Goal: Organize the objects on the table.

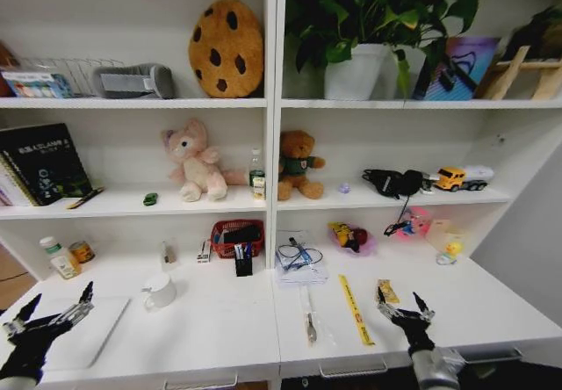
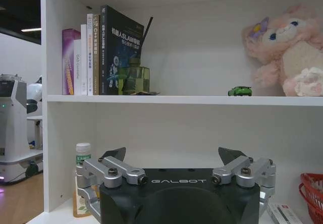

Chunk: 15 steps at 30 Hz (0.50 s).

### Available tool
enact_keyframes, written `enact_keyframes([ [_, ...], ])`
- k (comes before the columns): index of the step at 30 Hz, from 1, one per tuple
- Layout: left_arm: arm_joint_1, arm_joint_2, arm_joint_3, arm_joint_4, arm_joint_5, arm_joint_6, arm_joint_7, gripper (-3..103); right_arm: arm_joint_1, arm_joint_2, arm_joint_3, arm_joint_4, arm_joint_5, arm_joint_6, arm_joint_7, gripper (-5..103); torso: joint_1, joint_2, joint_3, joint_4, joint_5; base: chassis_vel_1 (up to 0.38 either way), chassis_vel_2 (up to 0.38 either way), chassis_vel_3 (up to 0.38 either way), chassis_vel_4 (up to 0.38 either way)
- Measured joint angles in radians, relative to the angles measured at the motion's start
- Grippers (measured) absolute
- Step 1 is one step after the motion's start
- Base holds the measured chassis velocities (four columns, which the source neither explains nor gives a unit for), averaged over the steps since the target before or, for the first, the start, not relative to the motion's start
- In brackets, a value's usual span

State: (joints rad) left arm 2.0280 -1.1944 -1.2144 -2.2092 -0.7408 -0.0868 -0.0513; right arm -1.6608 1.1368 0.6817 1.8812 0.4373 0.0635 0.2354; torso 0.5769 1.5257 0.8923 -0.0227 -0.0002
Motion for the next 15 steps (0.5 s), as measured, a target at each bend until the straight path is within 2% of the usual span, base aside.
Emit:
enact_keyframes([
  [8, 0.0, 0.0, 0.0, 0.0, 0.0, 0.0, 0.0, 100, 0.194, -0.069, -0.056, -0.191, -0.007, -0.033, 0.032, 100, 0.0, 0.0, 0.0, 0.0001, 0.0005, 0.0, 0.0, 0.0, 0.0],
  [13, 0.0, 0.0, 0.0, 0.0, 0.0, 0.0, 0.0, 100, 0.222, -0.09, -0.082, -0.248, 0.014, -0.044, 0.031, 101, 0.0, 0.0, 0.0, 0.0001, 0.0002, 0.0, 0.0, 0.0, 0.0],
  [14, 0.0, 0.0, 0.0, 0.0, 0.0, 0.0, 0.0, 100, 0.229, -0.092, -0.091, -0.267, 0.015, -0.045, 0.027, 96, 0.0, 0.0, 0.0, 0.0001, 0.0002, 0.0, 0.0, 0.0, 0.0],
  [15, 0.0, 0.0, 0.0, 0.0, 0.0, 0.0, 0.0, 100, 0.229, -0.092, -0.091, -0.267, 0.015, -0.045, 0.027, 96, 0.0, 0.0, 0.0, 0.0001, 0.0002, 0.0, 0.0, 0.0, 0.0],
])
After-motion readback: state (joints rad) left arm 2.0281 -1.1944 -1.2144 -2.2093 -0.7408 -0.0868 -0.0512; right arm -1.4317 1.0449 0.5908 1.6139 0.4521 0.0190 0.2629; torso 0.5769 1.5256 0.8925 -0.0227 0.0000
